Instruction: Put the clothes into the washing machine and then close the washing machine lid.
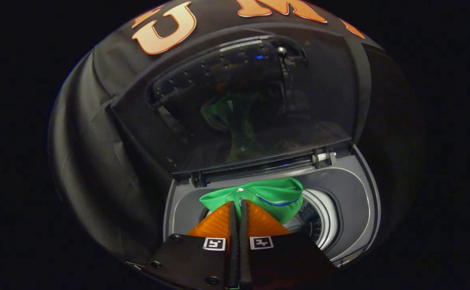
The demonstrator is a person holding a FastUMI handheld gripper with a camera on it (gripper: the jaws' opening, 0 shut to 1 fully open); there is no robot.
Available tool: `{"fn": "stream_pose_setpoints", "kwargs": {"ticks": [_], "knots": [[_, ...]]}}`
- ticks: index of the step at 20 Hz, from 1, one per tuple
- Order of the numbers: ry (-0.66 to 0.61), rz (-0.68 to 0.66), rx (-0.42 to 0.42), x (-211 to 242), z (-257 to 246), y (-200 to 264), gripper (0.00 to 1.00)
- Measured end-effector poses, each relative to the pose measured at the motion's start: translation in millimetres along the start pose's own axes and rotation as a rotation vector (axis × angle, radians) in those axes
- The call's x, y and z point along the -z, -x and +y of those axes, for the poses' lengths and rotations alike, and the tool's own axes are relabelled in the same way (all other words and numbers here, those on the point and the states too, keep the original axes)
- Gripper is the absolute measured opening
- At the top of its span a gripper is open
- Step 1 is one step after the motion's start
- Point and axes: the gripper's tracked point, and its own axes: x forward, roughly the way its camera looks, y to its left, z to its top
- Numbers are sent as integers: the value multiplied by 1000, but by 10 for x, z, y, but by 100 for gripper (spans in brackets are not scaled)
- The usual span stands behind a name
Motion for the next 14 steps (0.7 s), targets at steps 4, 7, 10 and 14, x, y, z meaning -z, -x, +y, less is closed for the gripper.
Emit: {"fn": "stream_pose_setpoints", "kwargs": {"ticks": [4, 7, 10, 14], "knots": [[-18, 65, 45, 251, -152, -278, 8], [-36, 98, 65, 348, -192, -360, 9], [-29, 115, 76, 405, -199, -377, 9], [-24, 135, 102, 446, -248, -440, 9]]}}
